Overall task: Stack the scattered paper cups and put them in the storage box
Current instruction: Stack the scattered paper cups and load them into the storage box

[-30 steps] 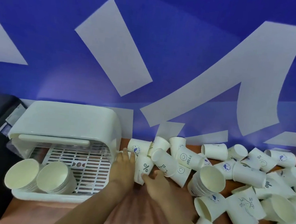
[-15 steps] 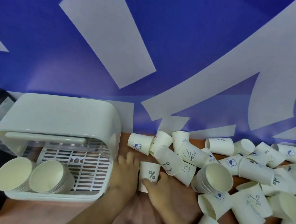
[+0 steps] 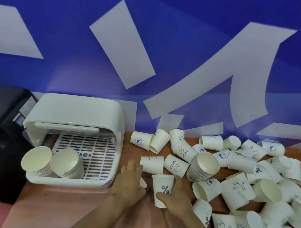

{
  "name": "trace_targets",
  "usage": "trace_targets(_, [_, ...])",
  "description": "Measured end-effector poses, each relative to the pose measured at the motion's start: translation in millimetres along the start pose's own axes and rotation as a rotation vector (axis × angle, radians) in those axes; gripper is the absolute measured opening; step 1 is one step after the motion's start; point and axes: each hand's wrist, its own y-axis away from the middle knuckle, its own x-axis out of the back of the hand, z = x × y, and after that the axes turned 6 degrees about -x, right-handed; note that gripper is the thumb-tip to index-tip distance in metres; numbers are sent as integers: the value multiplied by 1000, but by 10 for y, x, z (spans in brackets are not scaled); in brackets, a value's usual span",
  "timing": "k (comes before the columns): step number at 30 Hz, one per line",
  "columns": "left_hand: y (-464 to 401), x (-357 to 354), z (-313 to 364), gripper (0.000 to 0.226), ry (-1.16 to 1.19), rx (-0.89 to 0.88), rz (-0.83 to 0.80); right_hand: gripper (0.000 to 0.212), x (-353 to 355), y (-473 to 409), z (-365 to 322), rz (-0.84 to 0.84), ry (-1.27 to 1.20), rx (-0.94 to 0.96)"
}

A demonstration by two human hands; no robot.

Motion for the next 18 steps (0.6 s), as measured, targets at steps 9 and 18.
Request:
trace_targets(9, [642, 196, -194, 73, 157, -5, 42, 90, -91, 368, -246, -31, 89, 216])
trace_targets(18, [1156, 622, -818, 83, 54, 48, 66, 105, -573, 812, -791, 5, 89, 314])
